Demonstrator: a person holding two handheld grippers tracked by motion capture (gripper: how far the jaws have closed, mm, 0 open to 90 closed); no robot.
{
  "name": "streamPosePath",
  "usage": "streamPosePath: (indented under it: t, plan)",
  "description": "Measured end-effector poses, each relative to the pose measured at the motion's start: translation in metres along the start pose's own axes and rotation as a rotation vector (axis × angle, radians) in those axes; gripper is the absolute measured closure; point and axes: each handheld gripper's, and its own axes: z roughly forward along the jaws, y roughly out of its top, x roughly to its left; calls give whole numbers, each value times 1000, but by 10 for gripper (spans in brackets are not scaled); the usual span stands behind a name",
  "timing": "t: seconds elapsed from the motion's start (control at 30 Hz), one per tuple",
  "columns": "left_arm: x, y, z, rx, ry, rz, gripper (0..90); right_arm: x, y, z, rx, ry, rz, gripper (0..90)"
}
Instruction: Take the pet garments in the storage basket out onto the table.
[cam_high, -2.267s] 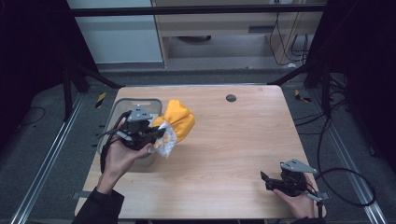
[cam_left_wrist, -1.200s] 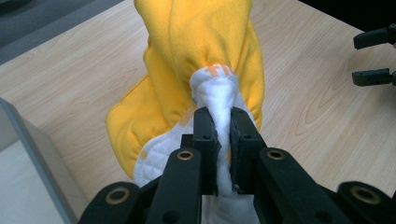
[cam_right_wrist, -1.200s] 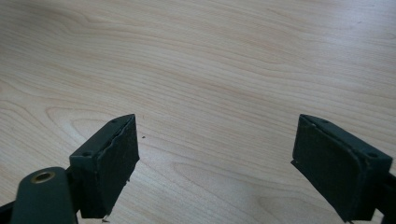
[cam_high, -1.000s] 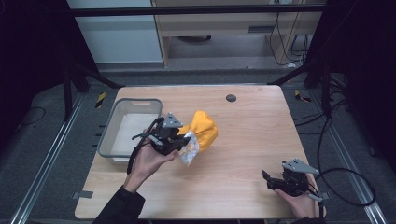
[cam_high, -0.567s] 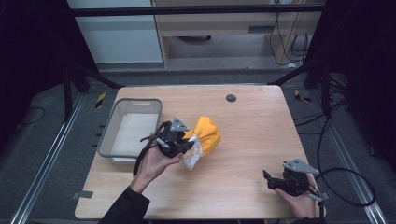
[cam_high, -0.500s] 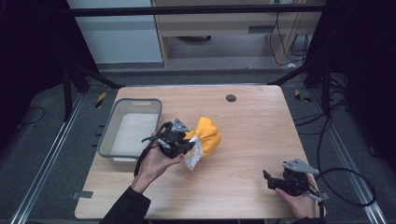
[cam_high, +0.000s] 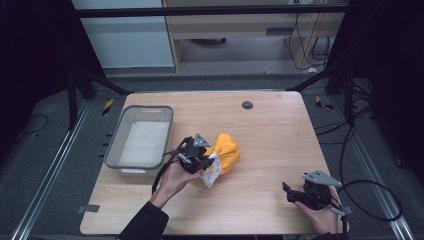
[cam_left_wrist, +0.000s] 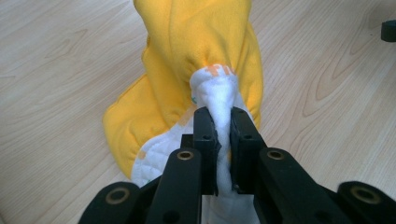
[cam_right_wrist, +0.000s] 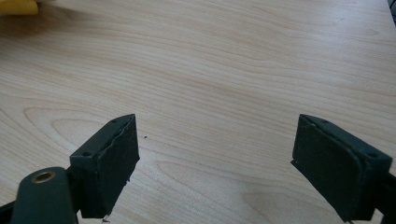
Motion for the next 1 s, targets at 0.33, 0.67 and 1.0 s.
streamPosePath:
  t: [0.33, 0.67, 1.0]
  plan:
    - [-5, -2, 14, 13, -22, 5, 828, 0, 0, 0, 1, 0, -4, 144]
    - [-6, -5, 25, 33, -31, 18, 814, 0, 0, 0, -1, 4, -3, 144]
    - [-7, -8, 33, 64, -34, 38, 760, 0, 0, 0, 1, 6, -6, 144]
